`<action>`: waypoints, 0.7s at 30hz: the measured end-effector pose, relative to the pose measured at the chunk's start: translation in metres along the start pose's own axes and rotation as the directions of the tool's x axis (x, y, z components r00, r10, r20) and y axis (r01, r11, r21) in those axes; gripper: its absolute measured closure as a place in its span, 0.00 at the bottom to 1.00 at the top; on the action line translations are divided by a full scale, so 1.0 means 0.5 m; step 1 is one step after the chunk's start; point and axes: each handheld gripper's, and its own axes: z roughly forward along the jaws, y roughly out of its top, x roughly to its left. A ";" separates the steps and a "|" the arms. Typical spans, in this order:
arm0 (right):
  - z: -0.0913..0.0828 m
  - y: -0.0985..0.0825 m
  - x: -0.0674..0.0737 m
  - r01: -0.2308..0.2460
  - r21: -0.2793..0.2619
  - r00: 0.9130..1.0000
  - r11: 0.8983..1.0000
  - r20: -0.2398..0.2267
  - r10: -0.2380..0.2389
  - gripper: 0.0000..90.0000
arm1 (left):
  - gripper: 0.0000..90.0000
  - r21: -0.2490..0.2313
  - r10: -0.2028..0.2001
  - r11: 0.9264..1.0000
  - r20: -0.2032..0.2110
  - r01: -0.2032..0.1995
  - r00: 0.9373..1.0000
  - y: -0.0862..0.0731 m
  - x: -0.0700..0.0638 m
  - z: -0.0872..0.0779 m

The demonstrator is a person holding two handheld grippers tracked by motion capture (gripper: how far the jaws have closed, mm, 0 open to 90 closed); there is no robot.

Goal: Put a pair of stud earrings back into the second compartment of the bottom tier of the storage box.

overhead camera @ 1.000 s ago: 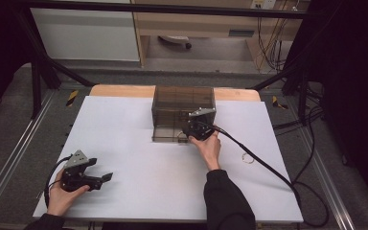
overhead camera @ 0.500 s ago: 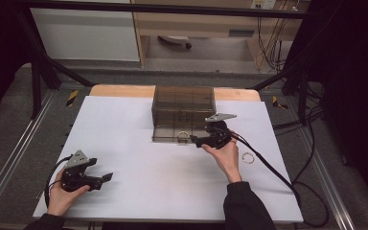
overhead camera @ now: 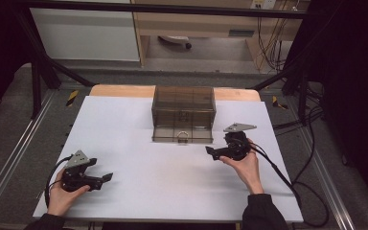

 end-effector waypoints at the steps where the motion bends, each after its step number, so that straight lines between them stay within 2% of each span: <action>1: -0.004 -0.006 -0.005 -0.004 0.001 1.000 1.000 0.004 0.004 0.04 | 0.09 0.001 0.001 1.000 -0.001 -0.001 1.000 0.000 0.000 0.000; 9: -0.039 -0.056 -0.050 -0.056 0.007 0.997 0.998 0.047 0.055 0.06 | 0.09 0.002 0.001 1.000 -0.001 -0.001 1.000 0.000 0.000 0.000; 13: -0.044 -0.076 -0.064 -0.075 0.018 0.995 0.997 0.066 0.074 0.07 | 0.09 0.001 0.002 1.000 0.000 -0.002 1.000 0.000 -0.001 0.001; 18: -0.047 -0.096 -0.076 -0.080 0.020 0.993 0.997 0.084 0.078 0.13 | 0.09 0.000 0.000 1.000 -0.002 0.000 1.000 0.000 0.000 0.000; 21: -0.048 -0.115 -0.088 -0.098 0.031 0.991 0.995 0.092 0.095 0.18 | 0.09 0.002 0.002 1.000 -0.003 -0.002 1.000 0.000 0.000 0.000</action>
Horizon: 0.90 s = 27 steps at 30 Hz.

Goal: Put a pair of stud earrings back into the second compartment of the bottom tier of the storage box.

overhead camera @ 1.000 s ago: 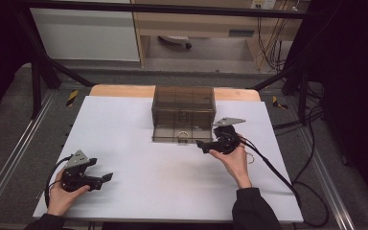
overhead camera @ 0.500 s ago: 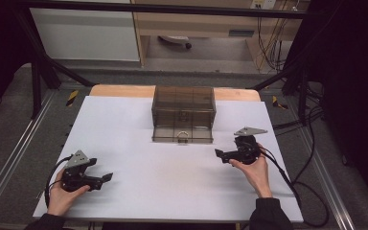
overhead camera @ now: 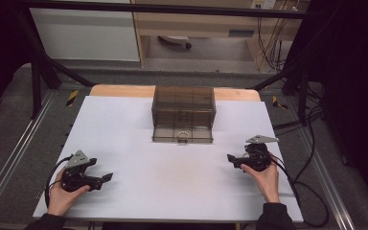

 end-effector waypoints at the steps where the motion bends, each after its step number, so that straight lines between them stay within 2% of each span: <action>1: 0.000 -0.004 -0.004 -0.003 0.000 1.000 1.000 0.005 0.003 0.19 | 0.09 0.001 0.000 1.000 0.000 0.000 1.000 0.000 0.000 0.000; 7: 0.004 -0.022 -0.021 -0.031 0.017 0.999 0.999 0.035 0.031 0.31 | 0.09 0.002 0.002 1.000 0.001 -0.002 1.000 0.000 -0.001 0.001; 15: 0.006 -0.035 -0.040 -0.072 0.023 0.995 0.997 0.075 0.070 0.54 | 0.09 0.002 0.002 1.000 0.002 -0.002 1.000 0.000 -0.002 0.002; 27: 0.018 -0.040 -0.044 -0.064 0.039 0.992 0.997 0.110 0.059 0.77 | 0.09 0.004 0.001 1.000 0.001 -0.001 1.000 -0.001 -0.001 0.003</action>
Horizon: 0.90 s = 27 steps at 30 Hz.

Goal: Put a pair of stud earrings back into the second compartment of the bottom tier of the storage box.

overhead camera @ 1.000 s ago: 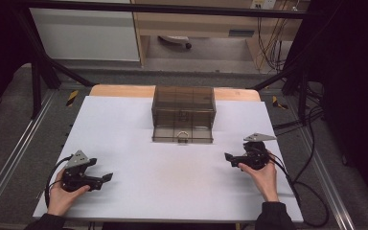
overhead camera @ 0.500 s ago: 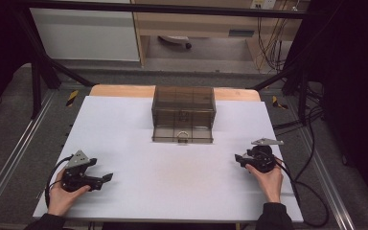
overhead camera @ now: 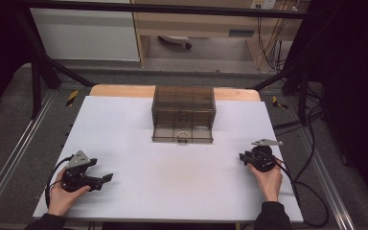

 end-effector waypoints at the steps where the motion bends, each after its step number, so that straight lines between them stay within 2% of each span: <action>1: 0.000 0.000 0.000 -0.001 0.001 1.000 1.000 -0.001 0.001 0.79 | 0.09 0.000 0.000 1.000 0.000 0.000 1.000 0.000 0.000 0.000; 14: 0.001 -0.005 0.000 0.001 0.002 1.000 1.000 0.009 -0.001 0.95 | 0.09 0.003 0.003 1.000 0.000 -0.003 1.000 0.000 0.001 0.000; 25: 0.000 -0.005 0.001 -0.009 -0.004 1.000 1.000 0.015 0.009 0.96 | 0.09 0.003 0.003 1.000 -0.001 -0.003 1.000 0.000 0.001 0.000; 27: -0.004 -0.004 0.001 -0.011 -0.008 1.000 1.000 0.002 0.011 0.96 | 0.09 0.003 0.002 1.000 -0.001 -0.002 1.000 0.000 0.001 -0.001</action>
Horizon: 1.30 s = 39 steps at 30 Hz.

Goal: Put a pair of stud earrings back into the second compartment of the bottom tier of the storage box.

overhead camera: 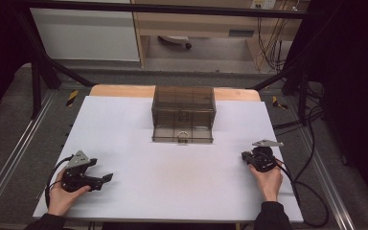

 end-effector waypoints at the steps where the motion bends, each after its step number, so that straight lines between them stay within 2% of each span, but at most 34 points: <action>1: -0.001 0.000 0.000 0.007 -0.001 1.000 1.000 -0.006 -0.007 0.96 | 0.09 0.000 0.000 1.000 0.000 0.000 1.000 0.000 0.000 0.000; 10: -0.019 0.004 0.008 0.006 -0.030 0.999 1.000 -0.034 -0.007 0.96 | 0.09 0.003 0.005 1.000 0.000 -0.005 1.000 0.000 -0.001 0.000; 19: -0.032 0.013 0.027 0.036 -0.046 0.997 0.998 -0.071 -0.039 0.96 | 0.09 0.003 0.005 1.000 0.000 -0.005 1.000 0.000 -0.002 0.000; 21: -0.036 0.016 0.036 0.058 -0.050 0.994 0.997 -0.085 -0.062 0.96 | 0.09 0.002 0.004 1.000 -0.001 -0.004 1.000 0.000 -0.002 -0.001; 39: -0.047 0.038 0.090 0.118 -0.073 0.981 0.990 -0.149 -0.127 0.96 | 0.09 0.004 0.004 1.000 -0.001 -0.004 1.000 0.000 -0.004 0.000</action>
